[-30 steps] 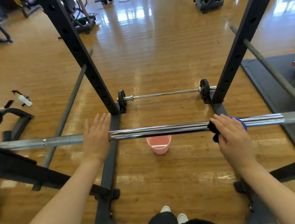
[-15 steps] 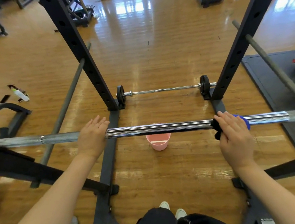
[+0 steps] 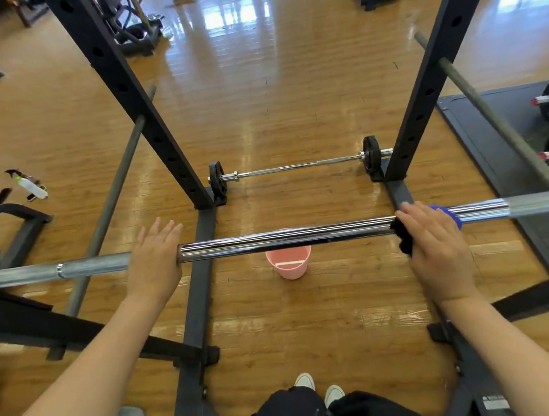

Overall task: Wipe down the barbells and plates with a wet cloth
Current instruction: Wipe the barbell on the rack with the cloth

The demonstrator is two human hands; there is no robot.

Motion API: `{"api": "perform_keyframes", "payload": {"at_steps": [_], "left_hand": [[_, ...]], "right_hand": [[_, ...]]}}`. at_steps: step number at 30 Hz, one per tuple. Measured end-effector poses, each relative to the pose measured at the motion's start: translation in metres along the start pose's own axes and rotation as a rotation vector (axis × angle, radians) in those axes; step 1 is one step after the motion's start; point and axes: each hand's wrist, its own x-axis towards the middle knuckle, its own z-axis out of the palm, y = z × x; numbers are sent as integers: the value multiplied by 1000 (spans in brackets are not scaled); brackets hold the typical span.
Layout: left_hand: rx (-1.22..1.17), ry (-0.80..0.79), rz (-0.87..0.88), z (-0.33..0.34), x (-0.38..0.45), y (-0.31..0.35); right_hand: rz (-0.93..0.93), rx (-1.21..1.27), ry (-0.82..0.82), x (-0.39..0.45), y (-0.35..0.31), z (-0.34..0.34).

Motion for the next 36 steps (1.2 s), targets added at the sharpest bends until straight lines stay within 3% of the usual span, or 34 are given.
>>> {"api": "perform_keyframes", "payload": {"at_steps": [5,8,11,16,20,32,36], "left_hand": [[-17,-37,-48,0,2,2],[-16,-45,-68,-2,2,4],[-15,-65,-82,-4,1,6],[4,-27,-94,-3,-1,9],[-5,-4,-99,-1,-1,10],[15,-80,-11,-1,3,-2],[23,-127,23,-6,7,-4]], "right_hand": [[297,-8,161,-2,-8,3],[178,42,92,3,-39,19],[-6,53,24,3,-27,14],[159,-7,156,-3,30,-11],[273,-3,199,-1,12,-1],[151,45,114,2,14,-7],[199,87,105,2,14,-10]]}}
